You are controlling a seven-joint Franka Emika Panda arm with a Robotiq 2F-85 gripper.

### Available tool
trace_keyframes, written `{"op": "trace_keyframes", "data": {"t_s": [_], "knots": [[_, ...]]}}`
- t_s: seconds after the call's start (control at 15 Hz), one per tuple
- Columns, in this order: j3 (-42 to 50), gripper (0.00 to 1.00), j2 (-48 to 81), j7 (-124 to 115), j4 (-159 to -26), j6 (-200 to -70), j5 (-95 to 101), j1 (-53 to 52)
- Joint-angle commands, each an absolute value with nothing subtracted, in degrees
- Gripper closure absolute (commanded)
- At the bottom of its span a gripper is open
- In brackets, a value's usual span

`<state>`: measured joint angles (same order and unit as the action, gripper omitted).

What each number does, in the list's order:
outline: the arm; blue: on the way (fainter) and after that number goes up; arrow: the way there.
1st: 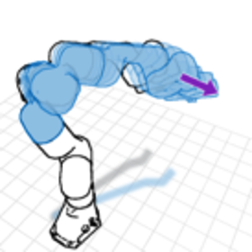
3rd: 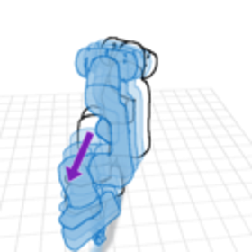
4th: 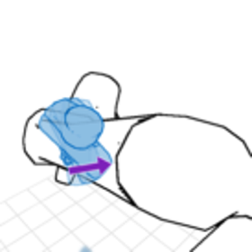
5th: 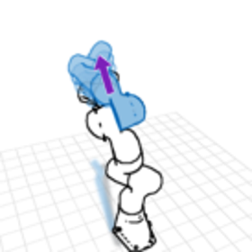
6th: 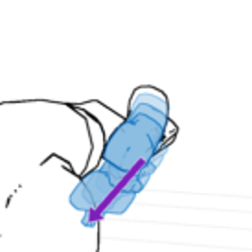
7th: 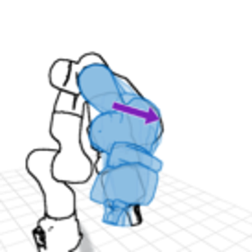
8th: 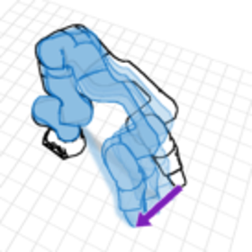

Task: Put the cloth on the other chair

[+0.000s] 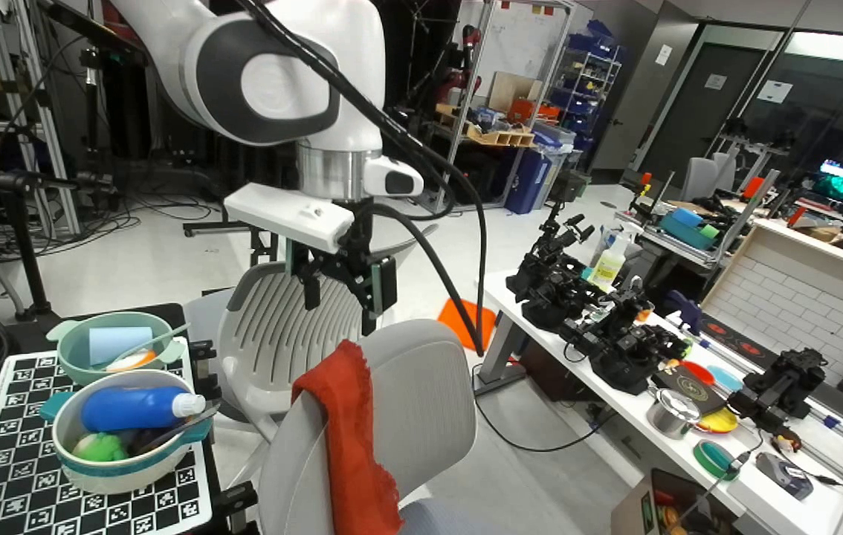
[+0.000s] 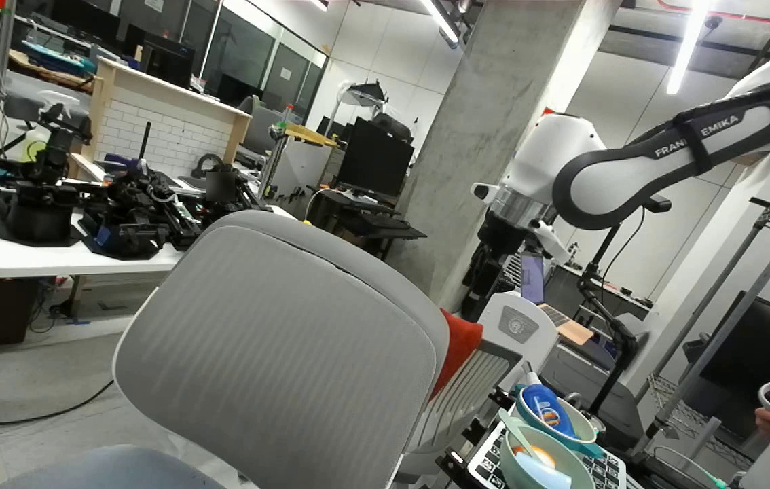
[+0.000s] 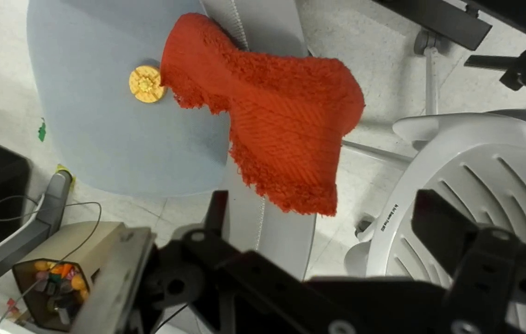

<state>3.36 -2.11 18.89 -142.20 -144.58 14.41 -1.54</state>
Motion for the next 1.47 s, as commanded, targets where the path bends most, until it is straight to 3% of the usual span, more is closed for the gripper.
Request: {"op": "trace_keyframes", "data": {"t_s": [0.0,0.87,1.4], "knots": [[2.8,0.0,4.8,20.0,-138.0,-146.1,15.6,-0.2],[2.8,0.0,5.9,5.1,-137.0,-134.8,28.2,-1.8],[2.6,0.0,7.4,6.6,-136.3,-136.9,26.6,-0.8]]}}
